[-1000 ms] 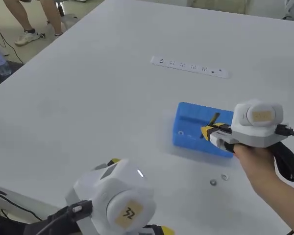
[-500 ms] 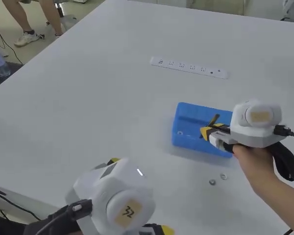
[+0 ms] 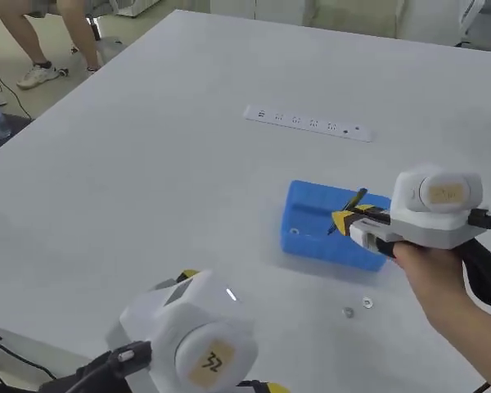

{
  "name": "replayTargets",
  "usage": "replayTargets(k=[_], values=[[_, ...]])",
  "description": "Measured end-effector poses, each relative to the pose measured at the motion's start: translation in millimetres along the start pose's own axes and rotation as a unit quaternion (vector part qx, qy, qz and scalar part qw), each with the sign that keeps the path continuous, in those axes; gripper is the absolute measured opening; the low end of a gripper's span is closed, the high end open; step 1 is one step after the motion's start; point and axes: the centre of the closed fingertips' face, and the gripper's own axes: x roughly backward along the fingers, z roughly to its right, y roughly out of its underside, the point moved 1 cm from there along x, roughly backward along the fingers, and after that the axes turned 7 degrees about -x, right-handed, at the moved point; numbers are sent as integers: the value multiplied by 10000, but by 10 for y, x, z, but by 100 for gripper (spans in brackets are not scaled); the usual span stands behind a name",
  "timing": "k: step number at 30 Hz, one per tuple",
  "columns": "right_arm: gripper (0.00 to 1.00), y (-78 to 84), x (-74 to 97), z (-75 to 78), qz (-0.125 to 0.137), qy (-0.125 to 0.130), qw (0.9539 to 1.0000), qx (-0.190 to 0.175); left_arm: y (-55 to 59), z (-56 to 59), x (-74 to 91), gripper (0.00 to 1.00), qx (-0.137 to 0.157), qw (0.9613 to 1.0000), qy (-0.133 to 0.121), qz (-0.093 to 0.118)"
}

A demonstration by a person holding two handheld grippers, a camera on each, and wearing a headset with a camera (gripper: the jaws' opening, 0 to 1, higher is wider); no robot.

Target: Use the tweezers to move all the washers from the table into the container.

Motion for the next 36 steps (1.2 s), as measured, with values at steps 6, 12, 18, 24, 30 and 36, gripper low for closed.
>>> replayTargets(k=[6, 12, 18, 24, 30, 36], values=[[5, -92, 193, -16, 232, -23, 9997, -84, -23, 8, 10, 99, -38, 10000, 7, 29], [5, -129, 393, -57, 409, -41, 9988, -275, -43, 2, 14, 99, -56, 10000, -1, 58], [5, -92, 544, -199, 438, -54, 9988, -202, -53, 7, 18, 99, -99, 9999, -7, 66], [5, 20, 676, -309, 402, -72, 9990, -188, -42, 8, 24, 99, -129, 9999, -11, 50], [5, 261, 722, -315, 187, -89, 9995, -217, -56, 17, 21, 99, -117, 9999, -14, 74], [5, 465, 729, -296, 3, -46, 9995, -303, -49, 23, 23, 99, -129, 9999, -9, 68]])
